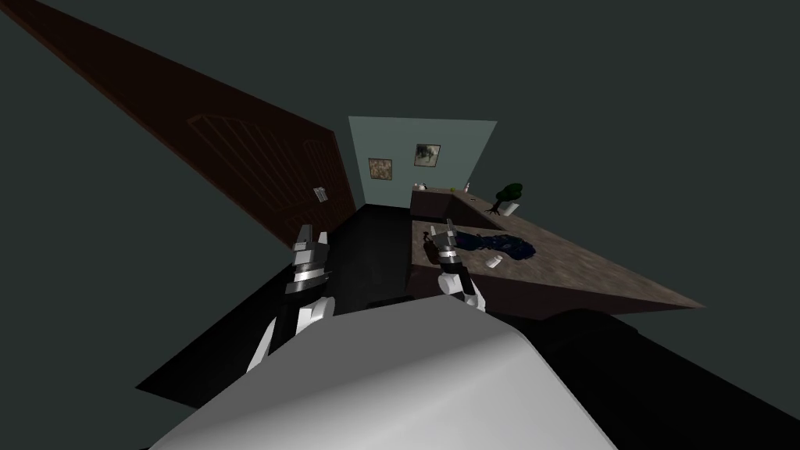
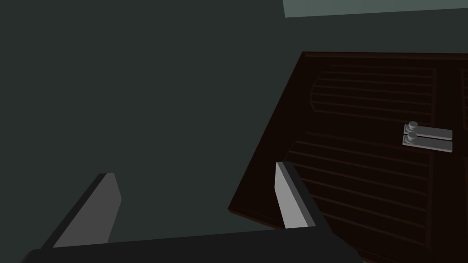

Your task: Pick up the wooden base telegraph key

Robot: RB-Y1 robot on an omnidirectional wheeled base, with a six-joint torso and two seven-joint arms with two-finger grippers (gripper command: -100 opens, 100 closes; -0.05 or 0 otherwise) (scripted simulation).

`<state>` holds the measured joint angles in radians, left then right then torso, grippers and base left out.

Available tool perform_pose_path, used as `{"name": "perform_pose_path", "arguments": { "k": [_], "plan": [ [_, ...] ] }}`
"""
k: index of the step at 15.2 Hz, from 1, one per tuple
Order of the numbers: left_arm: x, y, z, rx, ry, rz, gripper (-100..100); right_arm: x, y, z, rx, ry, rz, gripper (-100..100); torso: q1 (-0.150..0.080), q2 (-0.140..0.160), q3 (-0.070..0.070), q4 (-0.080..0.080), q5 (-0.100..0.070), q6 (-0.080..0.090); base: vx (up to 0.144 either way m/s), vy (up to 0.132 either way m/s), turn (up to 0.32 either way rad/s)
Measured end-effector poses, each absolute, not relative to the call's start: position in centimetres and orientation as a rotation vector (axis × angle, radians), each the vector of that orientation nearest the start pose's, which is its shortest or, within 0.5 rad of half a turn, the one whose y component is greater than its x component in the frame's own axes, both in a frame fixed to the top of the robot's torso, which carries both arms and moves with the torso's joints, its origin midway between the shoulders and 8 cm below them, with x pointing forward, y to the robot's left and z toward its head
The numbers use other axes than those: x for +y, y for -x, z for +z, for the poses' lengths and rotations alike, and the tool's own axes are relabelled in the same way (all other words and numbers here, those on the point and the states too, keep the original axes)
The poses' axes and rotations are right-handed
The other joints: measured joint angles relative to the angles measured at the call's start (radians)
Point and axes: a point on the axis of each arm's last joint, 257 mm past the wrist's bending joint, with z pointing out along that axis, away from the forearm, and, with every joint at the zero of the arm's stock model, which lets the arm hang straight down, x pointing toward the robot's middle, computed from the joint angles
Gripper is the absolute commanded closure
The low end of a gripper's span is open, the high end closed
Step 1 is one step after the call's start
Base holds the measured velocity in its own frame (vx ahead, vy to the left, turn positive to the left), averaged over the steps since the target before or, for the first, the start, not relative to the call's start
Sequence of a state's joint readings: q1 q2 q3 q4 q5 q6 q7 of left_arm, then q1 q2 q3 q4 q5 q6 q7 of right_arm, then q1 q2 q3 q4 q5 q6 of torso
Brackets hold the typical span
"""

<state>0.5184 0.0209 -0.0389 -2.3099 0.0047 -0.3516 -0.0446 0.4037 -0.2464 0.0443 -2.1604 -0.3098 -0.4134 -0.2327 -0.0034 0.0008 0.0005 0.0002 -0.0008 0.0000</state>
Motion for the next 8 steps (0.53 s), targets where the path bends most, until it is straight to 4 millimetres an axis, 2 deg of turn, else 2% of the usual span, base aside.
{"name": "perform_pose_path", "arguments": {
  "k": [8],
  "plan": [
    [27.0, -36.2, 0.2, 0.735, 0.741, -1.265, 0, -26.9, -40.8, -3.6, 0.594, -1.059, 1.940, -100, -0.002, 0.000, 0.000, 0.000, 0.000, 0.000, -0.016, -0.055, 0.016]
  ]
}}
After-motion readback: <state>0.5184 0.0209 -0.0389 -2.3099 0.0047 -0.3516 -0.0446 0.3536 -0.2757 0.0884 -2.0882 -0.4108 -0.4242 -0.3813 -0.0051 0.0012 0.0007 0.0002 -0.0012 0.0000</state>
